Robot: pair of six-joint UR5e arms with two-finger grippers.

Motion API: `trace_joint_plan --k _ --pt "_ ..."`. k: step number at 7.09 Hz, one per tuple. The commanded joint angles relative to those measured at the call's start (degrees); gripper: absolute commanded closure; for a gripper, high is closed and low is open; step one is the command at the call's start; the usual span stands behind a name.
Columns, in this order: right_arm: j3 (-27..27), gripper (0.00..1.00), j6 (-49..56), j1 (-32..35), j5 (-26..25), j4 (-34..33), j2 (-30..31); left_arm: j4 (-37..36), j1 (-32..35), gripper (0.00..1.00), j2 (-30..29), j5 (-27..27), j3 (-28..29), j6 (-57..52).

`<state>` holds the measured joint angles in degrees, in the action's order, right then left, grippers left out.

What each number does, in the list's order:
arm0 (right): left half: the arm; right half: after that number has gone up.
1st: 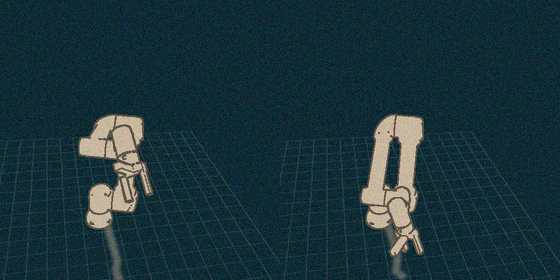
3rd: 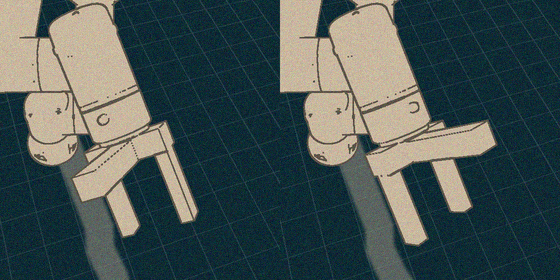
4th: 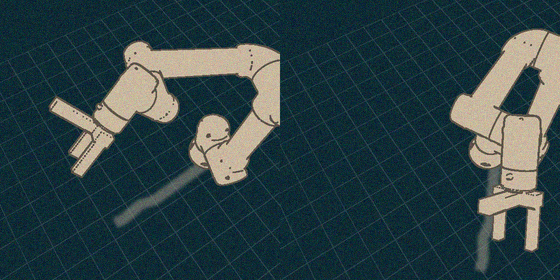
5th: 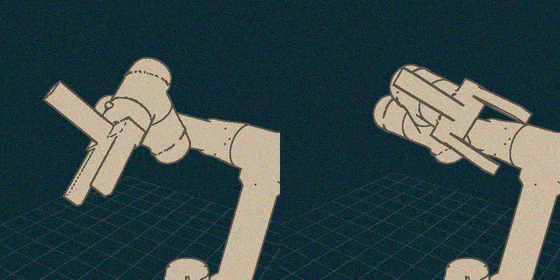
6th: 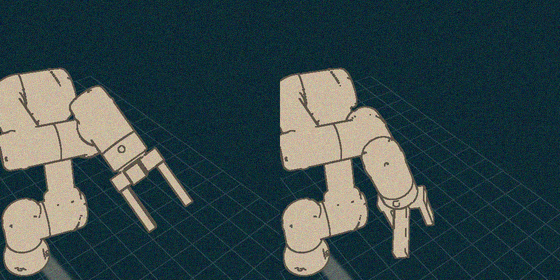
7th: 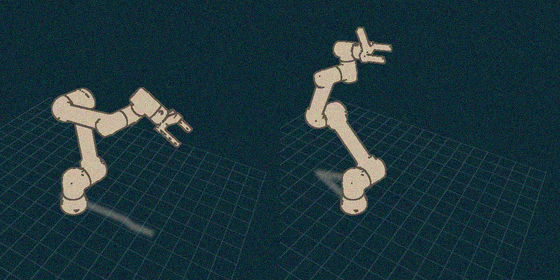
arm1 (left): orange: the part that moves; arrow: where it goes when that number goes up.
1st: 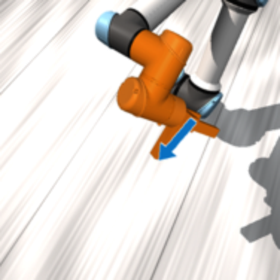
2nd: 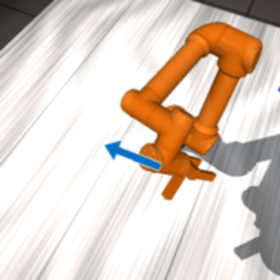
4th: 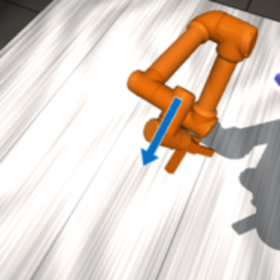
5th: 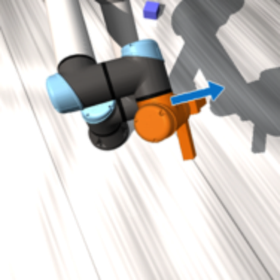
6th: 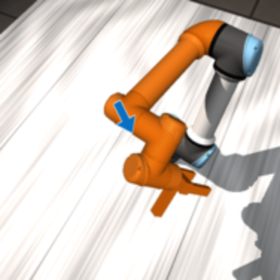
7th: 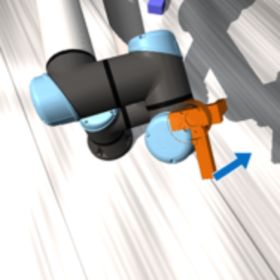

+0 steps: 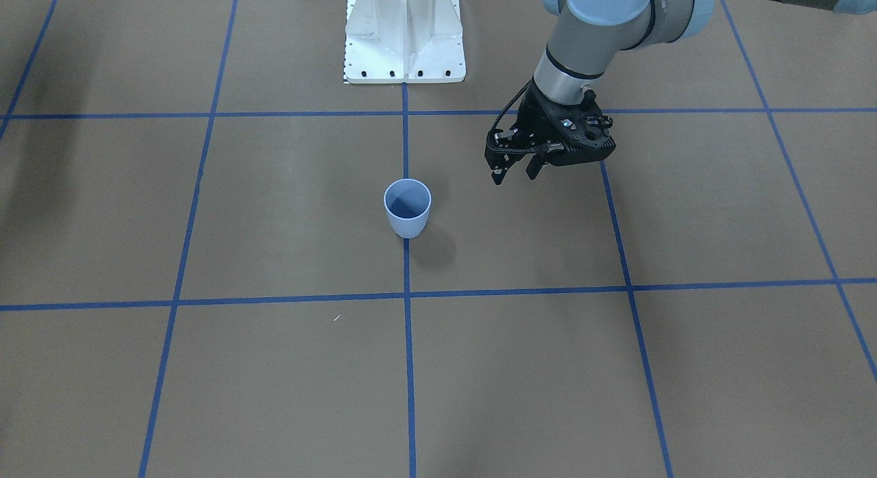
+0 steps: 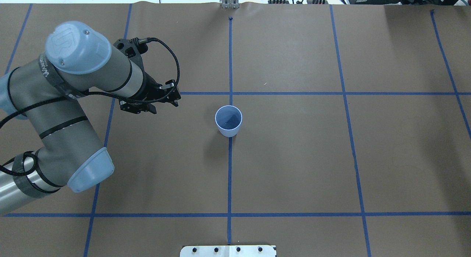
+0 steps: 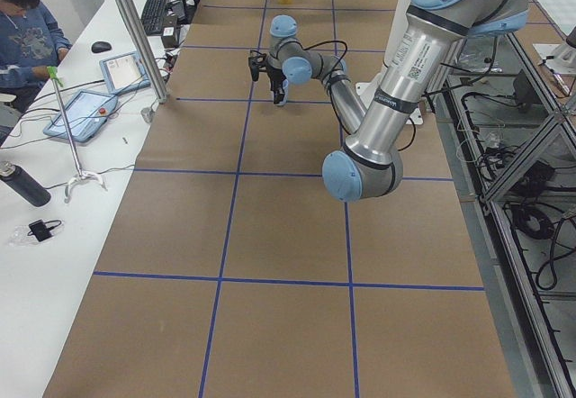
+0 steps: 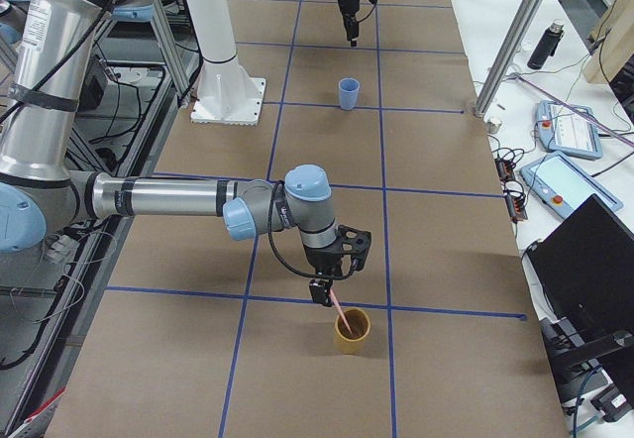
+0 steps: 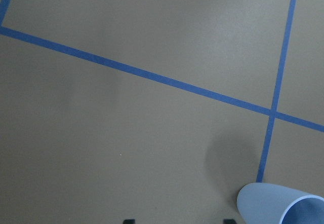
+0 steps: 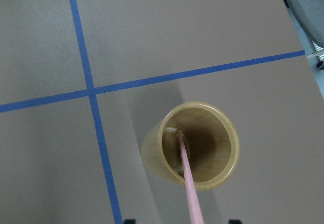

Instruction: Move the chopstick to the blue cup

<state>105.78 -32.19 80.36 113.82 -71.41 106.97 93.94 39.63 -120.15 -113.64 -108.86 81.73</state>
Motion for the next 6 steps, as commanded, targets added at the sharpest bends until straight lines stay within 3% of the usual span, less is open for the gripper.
trace_joint_plan --k 1,2,4,6 --pt "-0.22 0.78 0.11 -0.03 -0.09 0.04 0.08 -0.07 -0.08 0.33 0.0 0.0 0.05 0.01" --pt "-0.4 0.85 0.46 0.06 -0.09 0.04 0.08 0.02 -0.08 0.33 0.0 0.0 0.13 0.01" --pt "-0.66 0.88 2.39 0.06 -0.18 0.04 -0.09 0.02 -0.08 0.33 0.0 0.17 0.31 0.09" --pt "-0.05 0.98 3.88 1.63 -0.27 -0.05 -0.44 0.02 -0.25 0.33 0.09 0.26 0.57 0.1"
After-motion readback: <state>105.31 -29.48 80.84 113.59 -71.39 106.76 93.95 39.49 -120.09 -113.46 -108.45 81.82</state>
